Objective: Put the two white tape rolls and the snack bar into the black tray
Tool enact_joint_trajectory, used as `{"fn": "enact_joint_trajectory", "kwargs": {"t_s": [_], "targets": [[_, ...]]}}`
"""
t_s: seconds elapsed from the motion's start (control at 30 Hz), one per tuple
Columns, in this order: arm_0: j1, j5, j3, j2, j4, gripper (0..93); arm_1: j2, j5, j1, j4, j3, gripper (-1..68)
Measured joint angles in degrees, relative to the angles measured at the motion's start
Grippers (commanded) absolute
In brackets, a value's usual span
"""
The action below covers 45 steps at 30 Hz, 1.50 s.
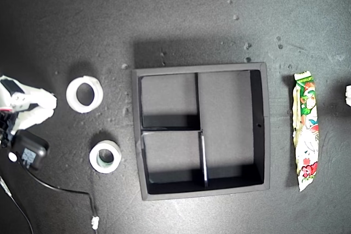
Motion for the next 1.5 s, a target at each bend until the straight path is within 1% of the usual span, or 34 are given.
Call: {"fn": "enact_joint_trajectory", "kwargs": {"t_s": [0.03, 0.07, 0.13, 0.2, 0.53, 0.6, 0.7, 0.8, 0.93, 1.03, 1.13, 1.17, 1.2, 1.33, 1.4, 1.5], "targets": [[0.0, 0.0, 0.0, 0.0, 0.0, 0.0, 0.0, 0.0, 0.0, 0.0, 0.0, -0.1], [-1.1, -0.1, 0.0, 0.0, -0.4, 0.0, -0.1, 0.0, 1.1, -0.6, 0.0, -0.1], [-5.7, -4.0, 0.0, 0.0, -1.5, 0.0, -0.4, 0.0, 4.0, -3.1, 0.0, -0.1], [-8.1, -6.0, 0.0, 0.0, -2.2, 0.0, -0.5, 0.1, 5.4, -3.6, 0.0, -0.1], [-8.7, -6.5, 0.0, 0.0, -2.6, 0.3, -0.6, 0.1, 6.2, -4.6, 0.0, -0.1], [-8.3, -5.5, 0.0, 0.0, -4.5, 4.4, -0.6, 0.1, 6.0, -6.1, 0.0, -0.1], [-6.7, -2.8, -0.6, 0.0, -7.0, 11.6, -0.6, 0.1, 3.8, -10.7, 0.0, -0.1], [-3.7, 1.2, -4.2, 0.0, -9.1, 15.8, -0.6, 0.1, 1.8, -15.2, 0.0, -0.1], [-0.4, 7.6, -7.4, 0.0, -15.6, 19.3, -0.6, 0.0, -2.5, -19.5, 0.0, -0.1], [0.9, 10.3, -8.3, 0.0, -20.0, 20.3, -0.6, 0.0, -2.5, -20.7, 0.0, -0.2], [1.6, 11.7, -9.8, 0.0, -22.5, 20.3, -0.6, 1.1, -0.5, -20.9, 0.0, -0.3], [1.8, 11.8, -10.4, 0.0, -22.9, 20.3, -0.6, 4.0, 0.0, -20.7, 0.0, -0.3], [1.9, 11.8, -10.9, -0.3, -22.9, 20.2, -0.6, 11.7, 0.2, -20.6, 0.0, -0.3], [2.6, 11.4, -14.8, -9.1, -24.1, 19.1, -0.6, 21.7, 0.2, -20.6, 0.0, -0.3], [3.5, 11.1, -17.7, -16.0, -24.9, 18.5, -0.6, 21.7, 0.5, -20.6, 0.0, -0.3], [4.1, 10.8, -23.8, -27.8, -25.2, 17.5, -0.6, 14.2, 1.9, -20.8, 0.0, -0.3]]}}
